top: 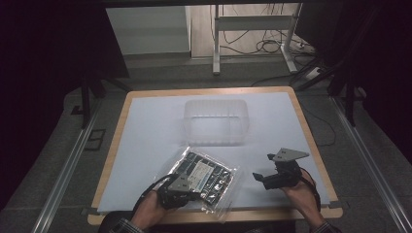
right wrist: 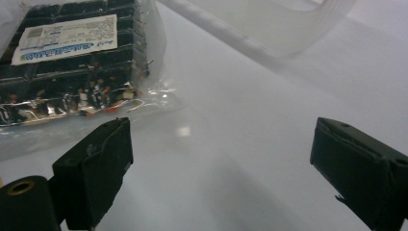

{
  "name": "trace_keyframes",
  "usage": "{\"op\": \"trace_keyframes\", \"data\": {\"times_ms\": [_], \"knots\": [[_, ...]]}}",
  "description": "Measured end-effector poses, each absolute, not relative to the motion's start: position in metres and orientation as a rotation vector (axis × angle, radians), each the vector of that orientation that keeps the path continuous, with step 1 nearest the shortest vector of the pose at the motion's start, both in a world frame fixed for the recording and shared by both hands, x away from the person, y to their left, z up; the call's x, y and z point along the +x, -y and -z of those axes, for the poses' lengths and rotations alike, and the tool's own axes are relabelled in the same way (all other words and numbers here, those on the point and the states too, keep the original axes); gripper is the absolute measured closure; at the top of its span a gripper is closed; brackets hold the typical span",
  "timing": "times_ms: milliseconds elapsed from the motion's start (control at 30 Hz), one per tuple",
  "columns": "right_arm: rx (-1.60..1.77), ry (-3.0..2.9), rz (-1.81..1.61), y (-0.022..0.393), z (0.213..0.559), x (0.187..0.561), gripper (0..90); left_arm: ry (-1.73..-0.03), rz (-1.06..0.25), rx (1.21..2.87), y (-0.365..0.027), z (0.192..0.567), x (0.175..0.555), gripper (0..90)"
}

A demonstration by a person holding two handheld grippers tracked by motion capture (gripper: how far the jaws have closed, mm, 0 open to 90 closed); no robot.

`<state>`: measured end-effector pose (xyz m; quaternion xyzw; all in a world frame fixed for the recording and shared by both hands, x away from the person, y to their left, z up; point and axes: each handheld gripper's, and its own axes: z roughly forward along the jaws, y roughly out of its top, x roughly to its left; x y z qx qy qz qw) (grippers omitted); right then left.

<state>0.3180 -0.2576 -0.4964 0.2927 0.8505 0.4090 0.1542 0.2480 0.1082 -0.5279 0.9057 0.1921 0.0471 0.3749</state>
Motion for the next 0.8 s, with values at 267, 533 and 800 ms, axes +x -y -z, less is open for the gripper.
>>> {"op": "trace_keyframes", "data": {"times_ms": [267,533,800], "knots": [[0.863,-2.415,-1.175,0.263,0.495,0.32,7.8,-0.508,-0.147,2.312,-0.087,0.528,0.255,89.9],[0.858,-2.414,-1.172,0.262,0.495,0.32,7.8,-0.451,-0.151,2.34,-0.056,0.528,0.259,89.9],[0.853,-2.418,-1.173,0.263,0.495,0.32,7.8,-0.452,-0.197,2.325,-0.03,0.528,0.268,89.9]]}}
